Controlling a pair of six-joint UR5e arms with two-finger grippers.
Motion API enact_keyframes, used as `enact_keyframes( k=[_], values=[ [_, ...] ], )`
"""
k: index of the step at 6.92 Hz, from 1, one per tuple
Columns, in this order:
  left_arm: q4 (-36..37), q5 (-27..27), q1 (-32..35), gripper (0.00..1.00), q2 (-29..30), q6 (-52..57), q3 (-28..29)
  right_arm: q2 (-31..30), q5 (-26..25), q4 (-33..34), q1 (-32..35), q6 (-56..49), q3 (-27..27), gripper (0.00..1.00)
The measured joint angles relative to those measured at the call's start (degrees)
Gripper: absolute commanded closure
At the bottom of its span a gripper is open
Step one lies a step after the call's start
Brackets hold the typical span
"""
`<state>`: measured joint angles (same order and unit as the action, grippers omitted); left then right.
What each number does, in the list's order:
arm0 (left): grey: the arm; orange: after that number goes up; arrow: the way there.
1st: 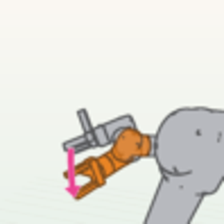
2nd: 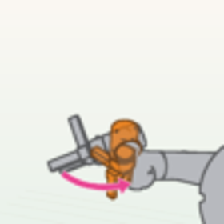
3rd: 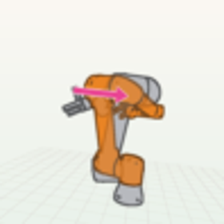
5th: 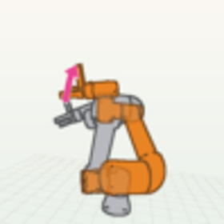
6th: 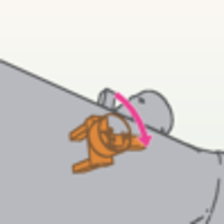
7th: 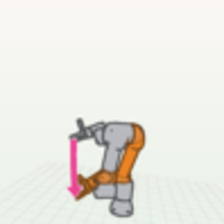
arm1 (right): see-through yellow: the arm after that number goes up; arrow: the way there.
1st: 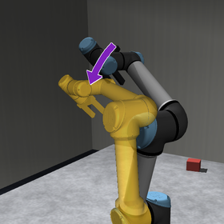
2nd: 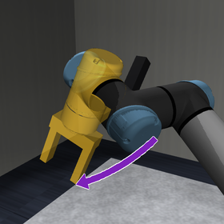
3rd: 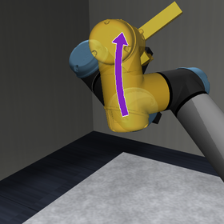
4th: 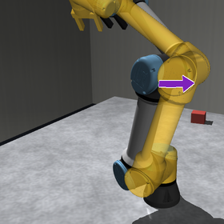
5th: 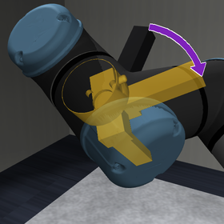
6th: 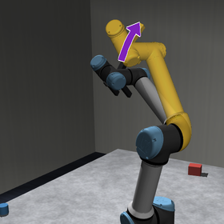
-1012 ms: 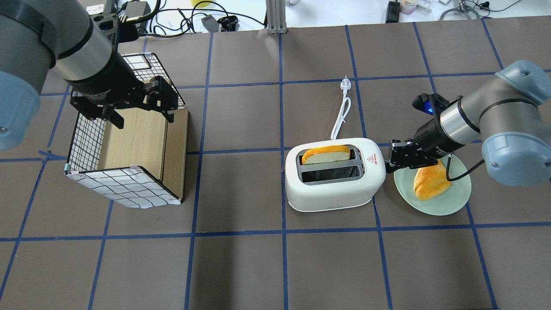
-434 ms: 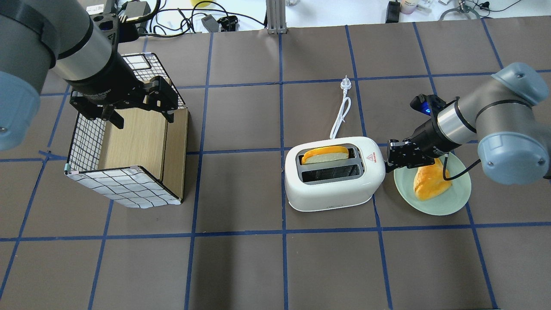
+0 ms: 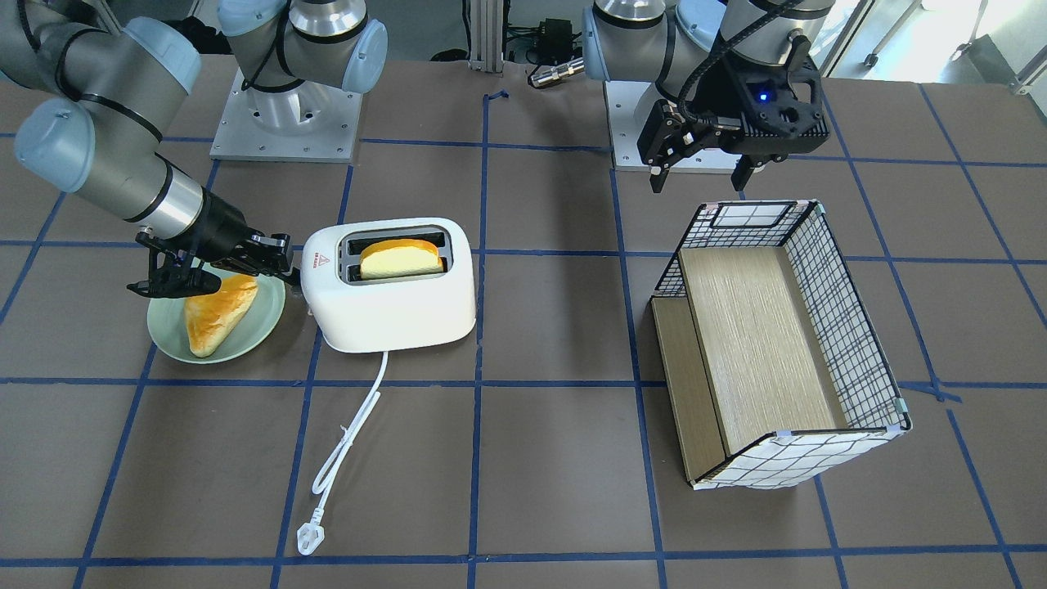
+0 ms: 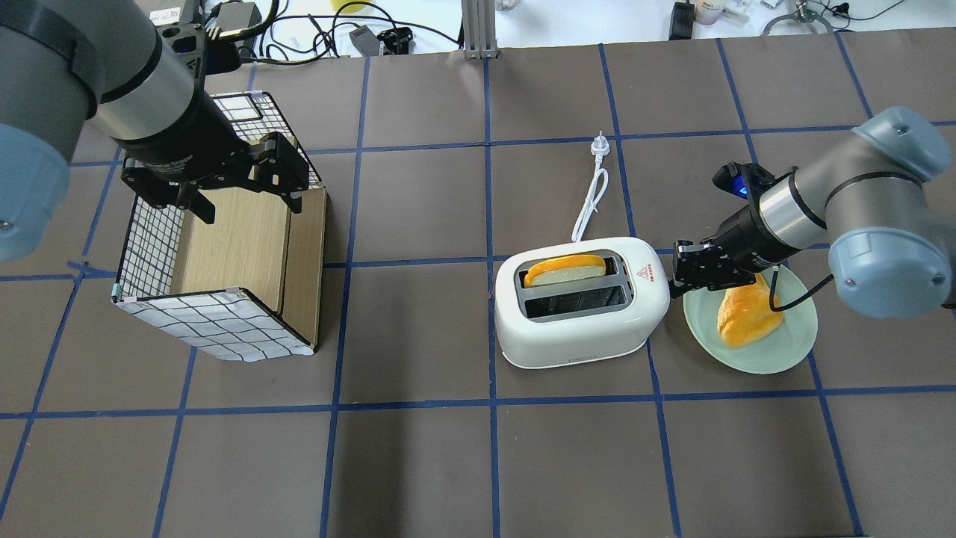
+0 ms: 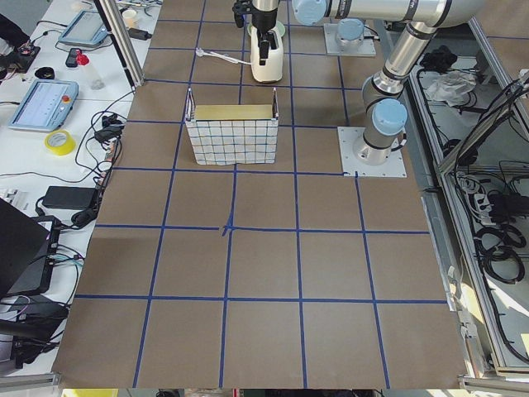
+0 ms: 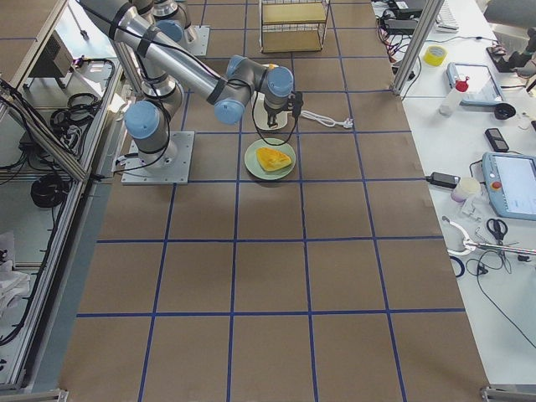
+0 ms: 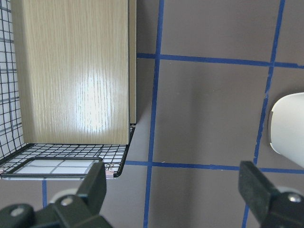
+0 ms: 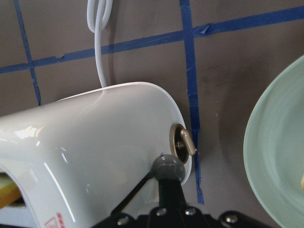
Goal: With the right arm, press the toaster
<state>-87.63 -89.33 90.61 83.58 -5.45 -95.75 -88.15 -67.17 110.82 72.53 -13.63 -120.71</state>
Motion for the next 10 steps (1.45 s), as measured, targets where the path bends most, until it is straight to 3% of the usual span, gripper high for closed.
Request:
enact_keyframes(
  k=[2, 3, 4, 6, 10],
  values=[
    [0.0, 0.0, 0.0, 0.00, 0.0, 0.0, 0.0, -1.8, -2.5, -1.3, -0.1, 1.6, 1.5, 0.41],
    [0.0, 0.0, 0.0, 0.00, 0.0, 0.0, 0.0, -3.0, -3.9, -3.1, -0.1, 2.9, 2.6, 0.05],
    [0.0, 0.0, 0.0, 0.00, 0.0, 0.0, 0.0, -3.8, -5.0, -5.8, -0.1, 3.8, 4.3, 0.00],
    [0.0, 0.0, 0.0, 0.00, 0.0, 0.0, 0.0, -4.4, -9.1, -11.9, 0.0, 5.0, 8.9, 0.00],
    [0.0, -0.1, 0.0, 0.00, 0.0, 0.0, 0.0, -8.5, -17.8, -14.7, 0.7, 5.4, 13.3, 0.00]
  ],
)
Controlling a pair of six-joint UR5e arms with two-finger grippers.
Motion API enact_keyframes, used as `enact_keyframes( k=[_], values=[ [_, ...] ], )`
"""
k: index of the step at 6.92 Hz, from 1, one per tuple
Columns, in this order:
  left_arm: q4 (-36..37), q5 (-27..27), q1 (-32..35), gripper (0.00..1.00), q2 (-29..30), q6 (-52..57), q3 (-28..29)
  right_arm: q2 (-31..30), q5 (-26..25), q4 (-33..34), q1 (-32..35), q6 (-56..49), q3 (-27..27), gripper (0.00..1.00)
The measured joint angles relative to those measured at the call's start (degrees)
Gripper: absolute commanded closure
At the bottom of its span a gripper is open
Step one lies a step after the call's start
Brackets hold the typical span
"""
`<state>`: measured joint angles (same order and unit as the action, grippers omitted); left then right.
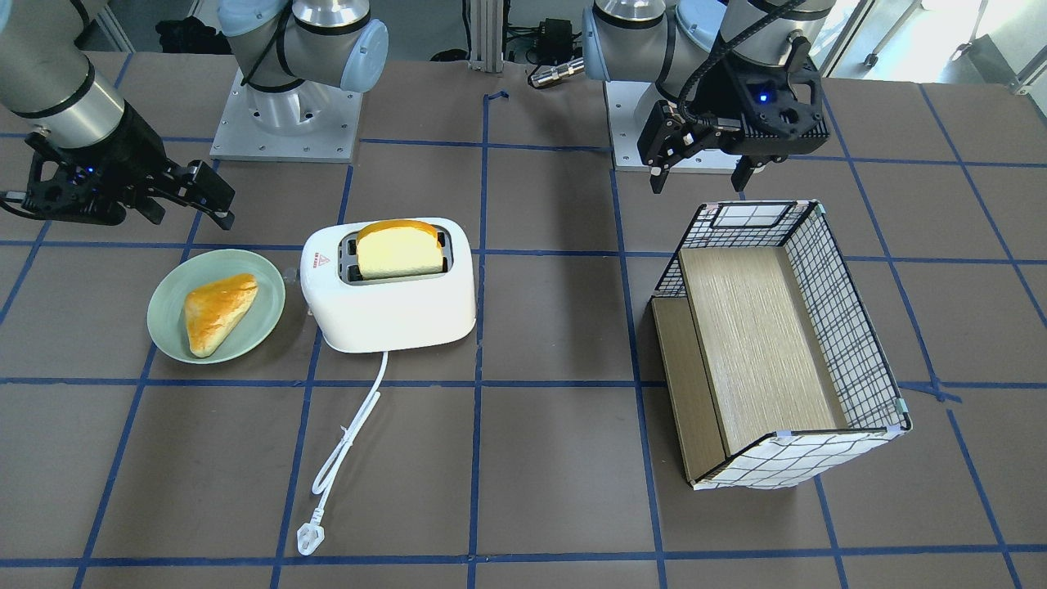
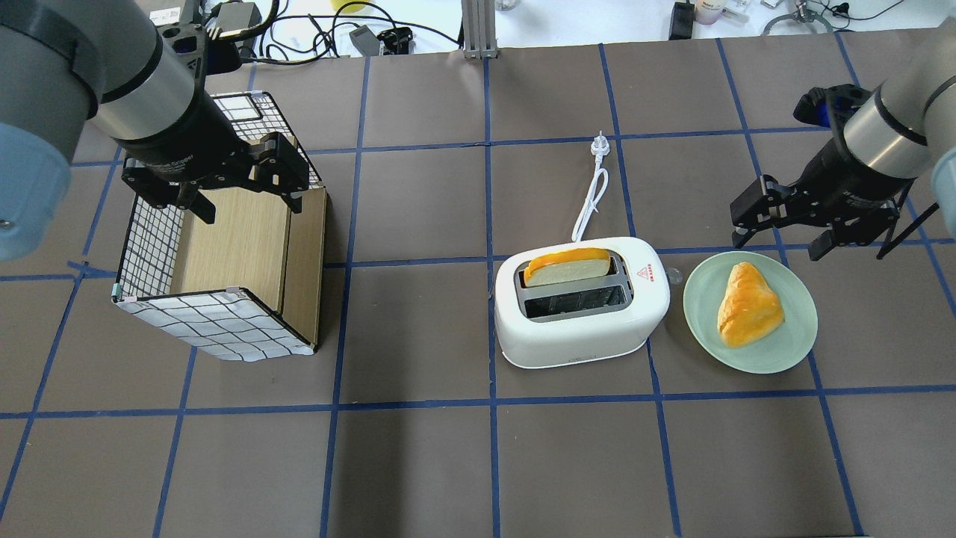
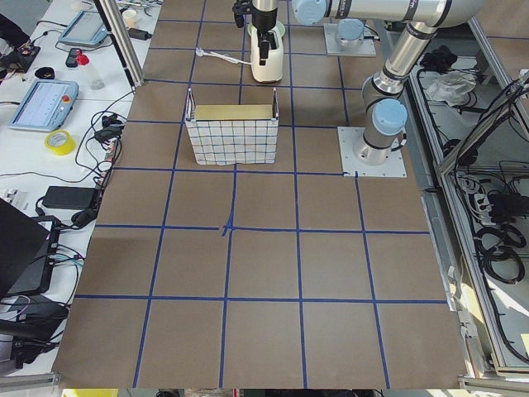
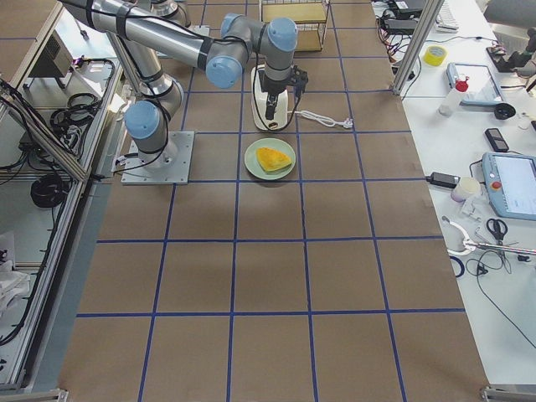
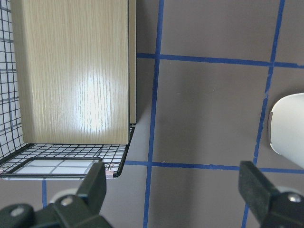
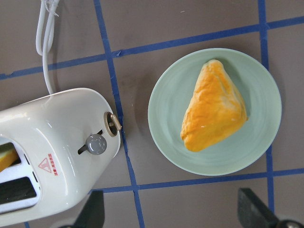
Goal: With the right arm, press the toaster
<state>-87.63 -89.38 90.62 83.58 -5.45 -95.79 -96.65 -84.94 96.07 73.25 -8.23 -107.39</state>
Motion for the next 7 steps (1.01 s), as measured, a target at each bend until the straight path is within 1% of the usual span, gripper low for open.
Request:
enact_keyframes(
  k=[2, 3, 6, 7],
  values=[
    [0.0, 0.0, 0.0, 0.00, 0.0, 0.0, 0.1, -0.5, -2.2, -3.8, 1.9, 1.6, 4.8, 0.00],
    [0.0, 0.0, 0.0, 0.00, 0.0, 0.0, 0.1, -0.1, -3.2, -4.9, 4.0, 3.5, 7.0, 0.00],
    [0.0, 0.1, 0.0, 0.00, 0.0, 0.0, 0.0, 1.5, -5.1, -4.9, 13.8, 13.8, 9.9, 0.00],
    [0.0, 0.1, 0.0, 0.00, 0.0, 0.0, 0.0, 1.7, -5.2, -4.7, 16.0, 15.5, 10.4, 0.00]
  ],
)
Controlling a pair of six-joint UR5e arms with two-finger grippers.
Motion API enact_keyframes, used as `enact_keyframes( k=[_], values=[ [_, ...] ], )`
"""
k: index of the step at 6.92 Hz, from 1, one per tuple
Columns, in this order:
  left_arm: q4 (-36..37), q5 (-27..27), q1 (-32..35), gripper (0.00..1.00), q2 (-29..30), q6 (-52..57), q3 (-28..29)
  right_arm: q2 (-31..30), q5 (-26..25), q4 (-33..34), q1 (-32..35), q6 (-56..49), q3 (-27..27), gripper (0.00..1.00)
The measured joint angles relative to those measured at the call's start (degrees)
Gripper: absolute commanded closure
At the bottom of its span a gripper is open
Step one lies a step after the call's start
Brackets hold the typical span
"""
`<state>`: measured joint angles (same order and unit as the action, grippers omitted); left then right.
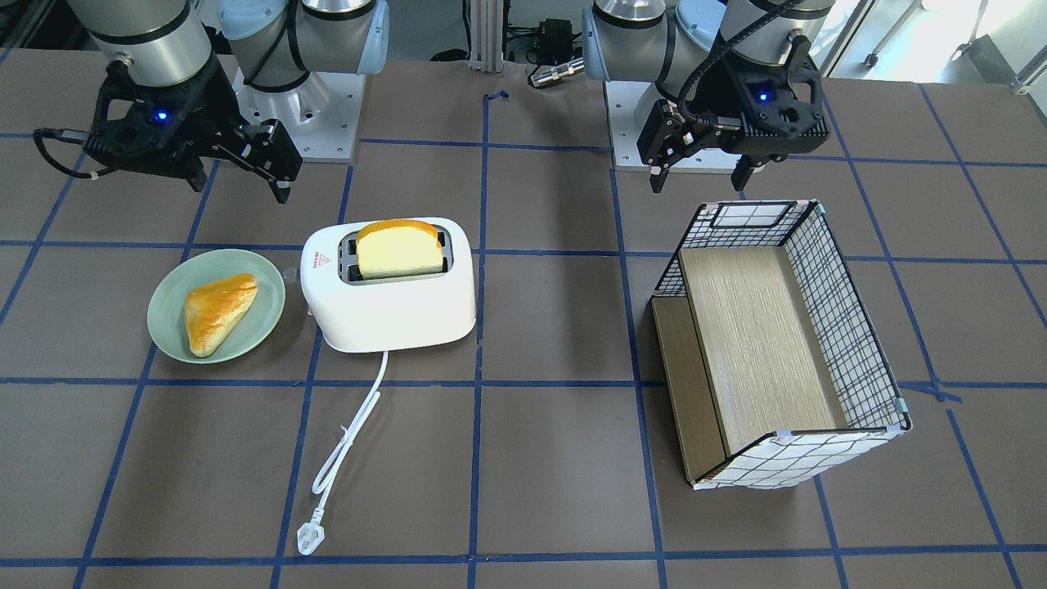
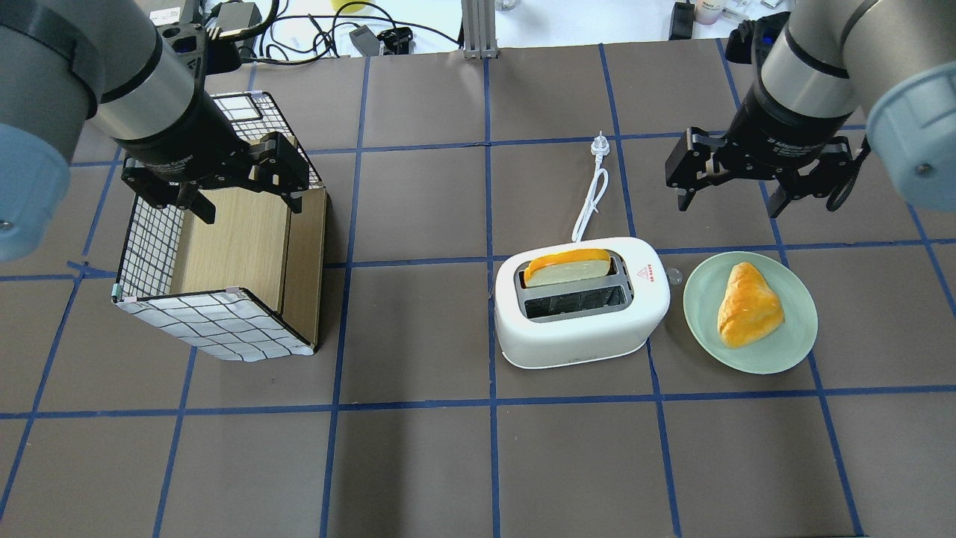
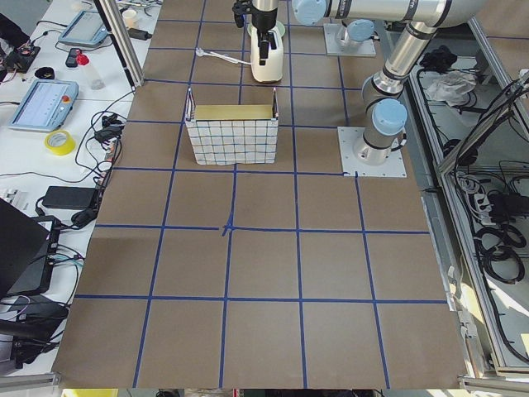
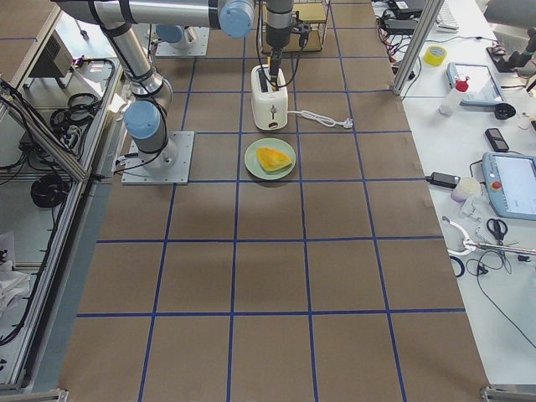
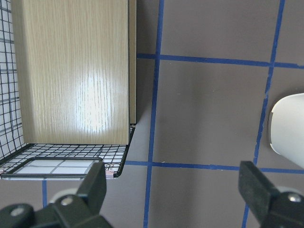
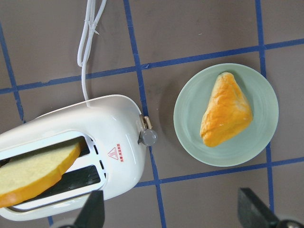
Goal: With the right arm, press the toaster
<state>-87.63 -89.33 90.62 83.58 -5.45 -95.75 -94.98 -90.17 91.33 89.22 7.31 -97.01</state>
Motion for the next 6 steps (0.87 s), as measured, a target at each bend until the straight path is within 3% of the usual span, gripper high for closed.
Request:
enact_keyframes(
  k=[6],
  values=[
    [0.0, -0.1, 0.0, 0.00, 0.0, 0.0, 0.0, 0.2, -0.4, 0.1, 1.9, 0.8, 0.3, 0.00]
  ],
)
